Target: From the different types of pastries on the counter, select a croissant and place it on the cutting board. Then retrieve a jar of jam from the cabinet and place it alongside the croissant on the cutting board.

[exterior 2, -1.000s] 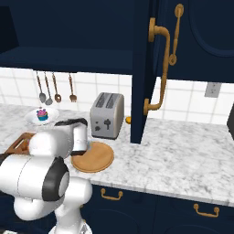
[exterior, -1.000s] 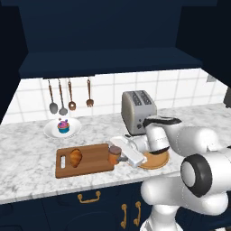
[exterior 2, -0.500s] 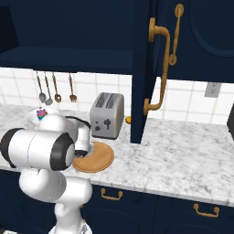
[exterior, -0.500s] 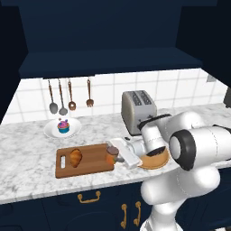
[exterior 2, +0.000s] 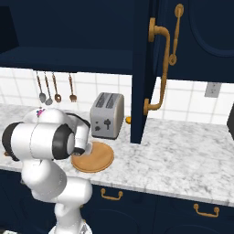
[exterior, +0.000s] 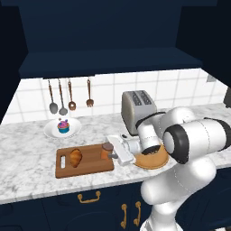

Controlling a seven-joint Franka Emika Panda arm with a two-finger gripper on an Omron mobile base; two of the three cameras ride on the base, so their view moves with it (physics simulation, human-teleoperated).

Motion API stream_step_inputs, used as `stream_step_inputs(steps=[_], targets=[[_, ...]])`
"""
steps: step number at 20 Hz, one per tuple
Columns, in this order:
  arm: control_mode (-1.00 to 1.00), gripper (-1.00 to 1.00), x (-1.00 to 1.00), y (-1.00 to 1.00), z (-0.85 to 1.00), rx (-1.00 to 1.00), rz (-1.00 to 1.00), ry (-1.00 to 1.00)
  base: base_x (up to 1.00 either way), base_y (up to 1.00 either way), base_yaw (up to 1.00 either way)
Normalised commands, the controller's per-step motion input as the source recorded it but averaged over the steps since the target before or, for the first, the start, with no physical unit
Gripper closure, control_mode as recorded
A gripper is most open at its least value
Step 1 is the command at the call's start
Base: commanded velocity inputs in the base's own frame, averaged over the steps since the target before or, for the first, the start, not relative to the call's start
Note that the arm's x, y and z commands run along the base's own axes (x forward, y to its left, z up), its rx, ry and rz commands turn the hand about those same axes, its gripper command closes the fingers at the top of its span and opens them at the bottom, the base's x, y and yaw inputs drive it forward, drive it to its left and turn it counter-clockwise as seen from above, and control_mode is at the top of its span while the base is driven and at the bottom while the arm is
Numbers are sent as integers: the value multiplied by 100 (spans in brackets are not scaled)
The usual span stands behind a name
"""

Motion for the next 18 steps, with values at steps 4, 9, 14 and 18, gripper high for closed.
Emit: stream_step_inputs(steps=[4,9,14,18], targets=[[-100,100,22,-2,0,0,0,0,0,0,0],[-100,100,4,2,-15,0,0,-8,0,0,0],[-100,100,19,16,-27,3,0,-11,0,0,0],[-100,100,55,32,-38,2,-7,-9,0,0,0]])
